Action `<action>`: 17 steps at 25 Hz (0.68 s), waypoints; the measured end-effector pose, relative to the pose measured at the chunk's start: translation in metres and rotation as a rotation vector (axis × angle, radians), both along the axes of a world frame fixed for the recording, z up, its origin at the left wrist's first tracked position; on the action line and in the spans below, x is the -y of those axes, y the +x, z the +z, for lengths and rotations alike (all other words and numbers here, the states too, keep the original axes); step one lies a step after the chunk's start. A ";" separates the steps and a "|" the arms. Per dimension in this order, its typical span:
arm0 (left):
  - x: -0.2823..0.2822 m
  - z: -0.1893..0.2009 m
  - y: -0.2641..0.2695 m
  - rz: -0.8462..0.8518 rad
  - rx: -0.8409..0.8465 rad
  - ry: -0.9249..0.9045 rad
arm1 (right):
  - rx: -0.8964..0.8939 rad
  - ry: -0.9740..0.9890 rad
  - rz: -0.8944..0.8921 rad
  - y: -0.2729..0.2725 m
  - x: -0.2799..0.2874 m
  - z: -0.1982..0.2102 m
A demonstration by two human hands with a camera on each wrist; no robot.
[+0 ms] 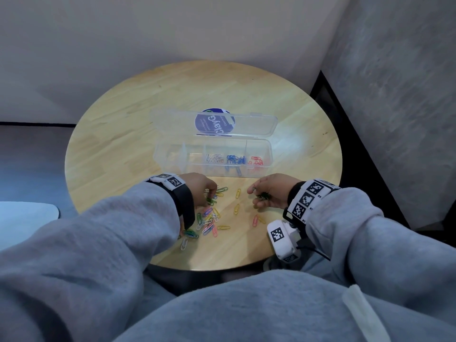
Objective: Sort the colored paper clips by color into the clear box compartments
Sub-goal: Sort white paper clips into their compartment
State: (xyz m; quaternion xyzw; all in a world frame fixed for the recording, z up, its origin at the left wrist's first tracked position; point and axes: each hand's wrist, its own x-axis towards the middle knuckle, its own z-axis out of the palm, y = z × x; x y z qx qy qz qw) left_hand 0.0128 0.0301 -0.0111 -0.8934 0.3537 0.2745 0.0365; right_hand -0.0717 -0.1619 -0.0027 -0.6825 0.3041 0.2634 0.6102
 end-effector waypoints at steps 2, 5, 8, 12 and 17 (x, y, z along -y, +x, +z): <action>0.002 -0.001 0.000 -0.022 -0.002 0.000 | -0.031 -0.042 0.007 0.002 -0.002 0.000; 0.000 -0.003 -0.001 -0.006 0.002 -0.027 | -0.016 -0.085 0.110 0.003 -0.005 -0.003; -0.005 -0.005 0.000 0.009 -0.010 -0.045 | 0.036 -0.194 0.278 0.007 -0.012 -0.006; -0.009 -0.002 -0.003 0.150 -0.061 -0.167 | 0.116 -0.406 0.382 0.011 -0.024 -0.003; -0.018 0.016 -0.001 0.428 -0.271 -0.334 | 0.209 -0.677 0.553 0.017 -0.044 -0.001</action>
